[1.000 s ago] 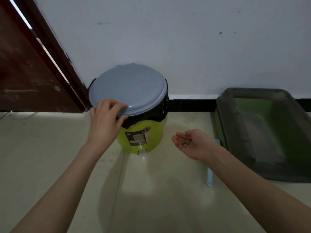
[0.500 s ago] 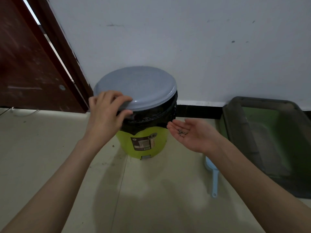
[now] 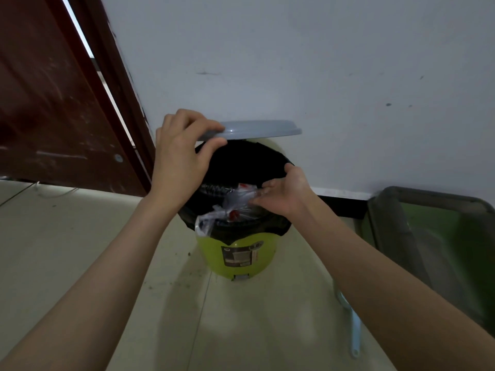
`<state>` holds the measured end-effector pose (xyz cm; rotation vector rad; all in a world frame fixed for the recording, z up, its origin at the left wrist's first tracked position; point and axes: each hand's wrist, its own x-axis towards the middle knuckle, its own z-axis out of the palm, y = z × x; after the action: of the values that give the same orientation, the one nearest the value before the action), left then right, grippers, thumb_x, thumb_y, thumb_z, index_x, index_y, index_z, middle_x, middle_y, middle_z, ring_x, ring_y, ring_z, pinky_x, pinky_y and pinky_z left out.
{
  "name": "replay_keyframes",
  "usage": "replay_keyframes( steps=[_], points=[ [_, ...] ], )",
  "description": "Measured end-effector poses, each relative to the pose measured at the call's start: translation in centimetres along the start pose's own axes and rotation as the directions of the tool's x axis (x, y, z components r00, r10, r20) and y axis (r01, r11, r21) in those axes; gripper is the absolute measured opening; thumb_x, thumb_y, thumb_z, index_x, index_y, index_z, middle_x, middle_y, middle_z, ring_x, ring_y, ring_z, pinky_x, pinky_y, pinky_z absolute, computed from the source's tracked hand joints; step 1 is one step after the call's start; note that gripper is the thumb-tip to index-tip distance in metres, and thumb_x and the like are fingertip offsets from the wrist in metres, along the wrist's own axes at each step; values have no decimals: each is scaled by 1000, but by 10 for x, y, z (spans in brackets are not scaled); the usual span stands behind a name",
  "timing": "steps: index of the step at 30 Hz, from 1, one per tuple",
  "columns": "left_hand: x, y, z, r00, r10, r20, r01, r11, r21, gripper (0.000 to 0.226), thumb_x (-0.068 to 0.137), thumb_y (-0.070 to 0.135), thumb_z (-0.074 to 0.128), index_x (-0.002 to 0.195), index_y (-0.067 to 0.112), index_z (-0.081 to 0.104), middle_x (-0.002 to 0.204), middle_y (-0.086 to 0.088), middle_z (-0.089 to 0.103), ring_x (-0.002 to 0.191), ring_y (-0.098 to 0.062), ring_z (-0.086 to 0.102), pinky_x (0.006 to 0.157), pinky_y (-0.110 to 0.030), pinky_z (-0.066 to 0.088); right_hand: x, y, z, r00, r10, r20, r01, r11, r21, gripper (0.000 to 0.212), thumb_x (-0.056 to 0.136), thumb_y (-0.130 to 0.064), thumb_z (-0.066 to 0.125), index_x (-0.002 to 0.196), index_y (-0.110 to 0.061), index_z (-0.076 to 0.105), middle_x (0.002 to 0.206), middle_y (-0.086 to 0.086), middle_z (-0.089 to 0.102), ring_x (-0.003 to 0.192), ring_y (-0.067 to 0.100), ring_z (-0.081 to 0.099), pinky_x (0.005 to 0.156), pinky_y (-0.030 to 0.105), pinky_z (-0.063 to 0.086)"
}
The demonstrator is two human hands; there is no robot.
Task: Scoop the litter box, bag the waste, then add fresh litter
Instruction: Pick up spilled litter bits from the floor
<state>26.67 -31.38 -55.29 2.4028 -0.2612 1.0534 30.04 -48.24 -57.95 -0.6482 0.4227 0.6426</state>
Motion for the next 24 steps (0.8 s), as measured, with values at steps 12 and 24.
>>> replay_keyframes(
  steps=[12,24],
  points=[
    [-32,4,8,997,42,59,-46,996,71,28,85,32,59,107,14,65,98,-10,53,93,-25,45,83,-42,41,-35,-6,-35,874,-441,-205,370,876,-308,34,101,-19,35,127,-1,46,120,18,53,96,26,60,77,33,51],
    [-113,-6,31,946,-63,319,0,981,193,35,84,32,60,113,12,60,116,-12,54,110,-30,50,90,-45,42,-23,34,-88,697,-430,574,236,-618,-750,47,100,-29,40,144,-14,36,154,8,24,141,23,24,117,35,22]
  ],
)
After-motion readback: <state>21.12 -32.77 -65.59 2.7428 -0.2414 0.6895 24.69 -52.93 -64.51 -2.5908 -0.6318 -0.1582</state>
